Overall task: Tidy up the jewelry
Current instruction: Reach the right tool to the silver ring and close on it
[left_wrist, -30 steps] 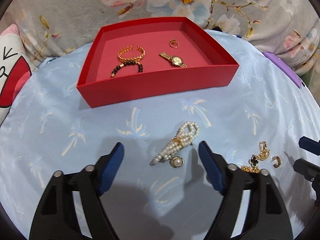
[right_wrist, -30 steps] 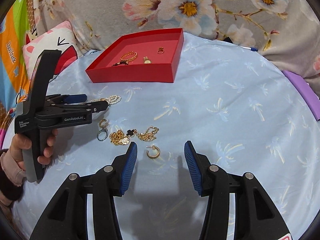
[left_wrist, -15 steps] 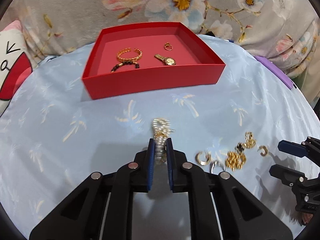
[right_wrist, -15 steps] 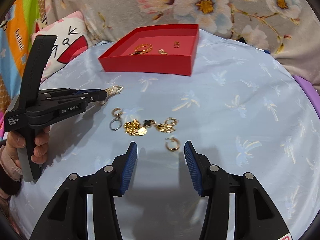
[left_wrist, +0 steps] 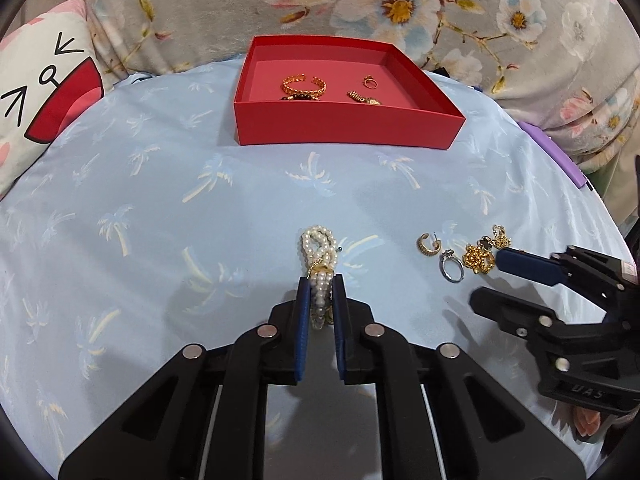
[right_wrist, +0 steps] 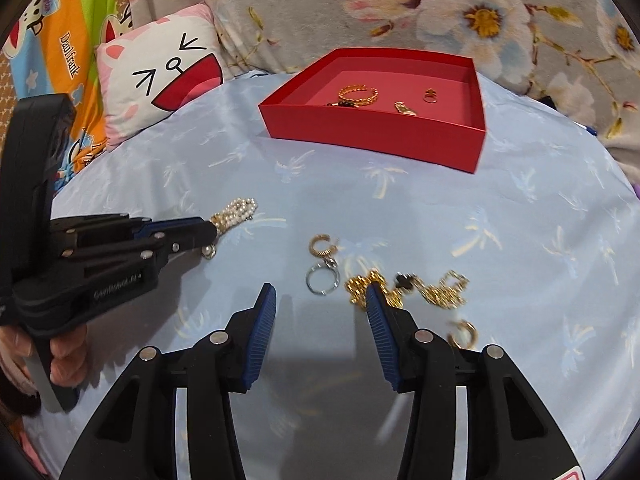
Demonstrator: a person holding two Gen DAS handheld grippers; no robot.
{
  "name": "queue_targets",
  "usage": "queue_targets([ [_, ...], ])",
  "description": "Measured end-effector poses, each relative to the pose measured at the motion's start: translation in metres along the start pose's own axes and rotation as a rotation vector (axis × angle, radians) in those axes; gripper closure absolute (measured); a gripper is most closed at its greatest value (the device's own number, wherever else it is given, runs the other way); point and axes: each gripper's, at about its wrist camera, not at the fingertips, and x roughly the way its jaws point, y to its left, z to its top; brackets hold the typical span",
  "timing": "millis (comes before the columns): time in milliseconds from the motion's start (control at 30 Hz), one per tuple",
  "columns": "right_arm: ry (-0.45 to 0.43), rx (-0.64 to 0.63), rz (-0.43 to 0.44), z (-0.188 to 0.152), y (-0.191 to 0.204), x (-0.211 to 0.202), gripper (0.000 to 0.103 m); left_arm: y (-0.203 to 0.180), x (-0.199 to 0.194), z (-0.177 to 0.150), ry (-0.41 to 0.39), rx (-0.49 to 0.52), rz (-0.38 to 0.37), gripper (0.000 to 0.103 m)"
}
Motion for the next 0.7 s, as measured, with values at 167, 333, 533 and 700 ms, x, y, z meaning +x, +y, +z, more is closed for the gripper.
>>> queue_targets([
  [167,0.034,0.023,0.014,0.007,-0.001,0.015,0.068,0.001,0.000,0.000,0.003,-0.003,-0.003,0.093],
  [333,0.033,0.030,-0.001,0.011,-0.003,0.019,0.070,0.001,0.001,0.000,0.006,-0.006,0.002,0.089],
  [533,0.039,-0.010,-0.013,0.018,0.005,0.025,0.074,0.001,0.003,0.000,0.018,0.000,-0.005,0.073],
  [700,0.042,-0.030,-0.022,0.017,0.006,0.025,0.074,-0.002,0.003,0.000,0.019,0.007,-0.005,0.070],
])
